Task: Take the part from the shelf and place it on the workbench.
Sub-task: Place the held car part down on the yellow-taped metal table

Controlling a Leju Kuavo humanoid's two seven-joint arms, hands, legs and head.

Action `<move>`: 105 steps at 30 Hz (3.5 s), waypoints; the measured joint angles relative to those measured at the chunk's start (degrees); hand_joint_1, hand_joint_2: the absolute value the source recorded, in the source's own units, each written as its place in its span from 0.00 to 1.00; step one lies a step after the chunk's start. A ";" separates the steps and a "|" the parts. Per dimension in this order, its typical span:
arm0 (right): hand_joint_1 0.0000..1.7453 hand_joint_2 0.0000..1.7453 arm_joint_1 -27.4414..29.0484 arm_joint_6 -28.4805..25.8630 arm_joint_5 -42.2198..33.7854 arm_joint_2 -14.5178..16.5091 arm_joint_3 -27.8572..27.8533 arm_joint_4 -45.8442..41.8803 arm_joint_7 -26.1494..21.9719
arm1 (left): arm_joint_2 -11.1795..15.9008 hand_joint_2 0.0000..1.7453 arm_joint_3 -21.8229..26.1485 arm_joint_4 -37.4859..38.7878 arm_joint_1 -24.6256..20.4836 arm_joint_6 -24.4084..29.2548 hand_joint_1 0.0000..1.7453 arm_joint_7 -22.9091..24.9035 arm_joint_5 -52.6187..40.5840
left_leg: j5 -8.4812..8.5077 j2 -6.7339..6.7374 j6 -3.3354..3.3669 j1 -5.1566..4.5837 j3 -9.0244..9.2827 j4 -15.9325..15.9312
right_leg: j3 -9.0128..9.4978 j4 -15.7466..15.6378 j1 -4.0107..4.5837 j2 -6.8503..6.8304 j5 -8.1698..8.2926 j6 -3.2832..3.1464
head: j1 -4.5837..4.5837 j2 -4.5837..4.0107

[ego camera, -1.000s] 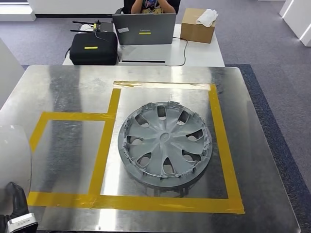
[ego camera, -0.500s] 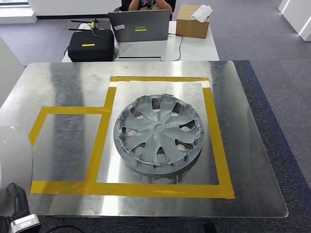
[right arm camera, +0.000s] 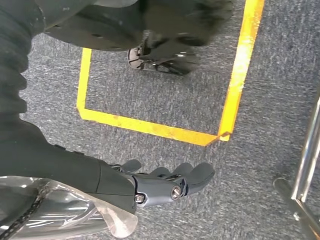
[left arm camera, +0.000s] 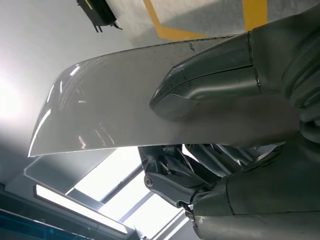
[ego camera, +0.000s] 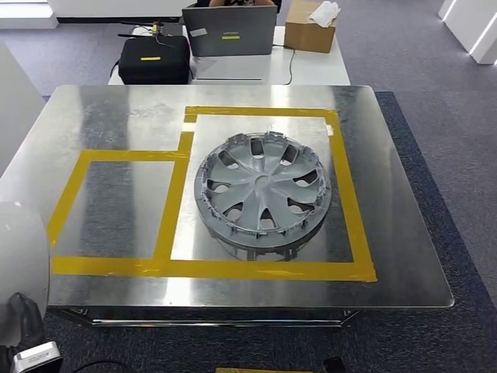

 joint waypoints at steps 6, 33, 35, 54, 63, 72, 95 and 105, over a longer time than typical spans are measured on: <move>0.00 1.00 -0.07 0.01 0.04 0.10 -0.03 -0.01 0.02 | -0.02 1.00 0.02 -0.01 0.13 0.04 1.00 0.00 -0.01 | -1.77 -0.07 -2.14 0.15 -2.10 2.72 | 0.26 -5.03 0.00 -0.30 0.72 -1.72 | -0.02 0.00; 0.00 1.00 -0.22 0.01 0.04 0.02 -0.03 -0.03 -0.01 | -0.09 1.00 0.05 -0.02 0.06 0.09 1.00 0.00 0.01 | 1.33 0.42 -0.93 0.13 -1.23 0.31 | 2.54 -5.07 0.33 -0.03 -0.81 -0.12 | 0.34 0.00; 0.00 1.00 -0.16 0.00 0.04 0.05 -0.05 -0.03 0.00 | -0.08 1.00 0.05 -0.02 0.09 0.09 1.00 0.00 0.00 | 1.27 0.37 -1.64 0.27 -1.69 0.70 | 1.62 -5.14 0.25 -0.13 -0.40 -1.07 | 0.33 0.00; 0.00 1.00 -0.18 0.02 0.04 0.04 -0.08 -0.03 0.00 | -0.07 1.00 0.25 -0.02 0.21 0.11 1.00 0.00 0.02 | -4.14 -0.03 -1.07 0.10 6.11 -1.96 | -4.39 -3.98 0.65 -0.64 4.06 -2.97 | 0.38 0.00; 0.00 1.00 -2.38 -0.90 2.07 -1.96 1.44 4.65 -0.55 | 8.93 1.00 21.87 10.89 -9.15 -11.70 1.00 12.45 -5.93 | -3.45 0.29 -0.05 -0.46 5.05 -1.43 | -4.57 -4.41 0.03 -0.23 5.74 -0.06 | 0.25 0.00; 0.00 1.00 -3.64 -1.55 1.75 -4.04 2.23 8.69 -1.02 | 8.09 1.00 39.60 14.81 -15.81 -16.04 1.00 5.20 -10.26 | -2.15 0.41 0.90 0.53 4.95 -3.11 | -12.77 11.65 -0.18 -0.04 -1.50 1.18 | 0.61 0.00; 0.00 1.00 -4.05 -1.69 1.51 -4.67 3.07 10.33 -1.10 | 7.46 1.00 43.69 15.72 -17.32 -16.63 1.00 4.34 -10.53 | -2.63 -0.12 -0.43 0.36 0.92 1.13 | -1.88 -2.03 0.77 0.30 0.65 -0.71 | 0.57 0.00; 0.00 1.00 -4.03 -1.73 1.25 -4.99 3.13 10.47 -1.55 | 6.93 1.00 44.21 15.73 -17.60 -17.13 1.00 3.61 -10.24 | -4.55 -0.27 0.36 0.69 3.92 0.47 | -11.32 7.29 0.56 0.09 1.79 0.58 | 1.07 0.00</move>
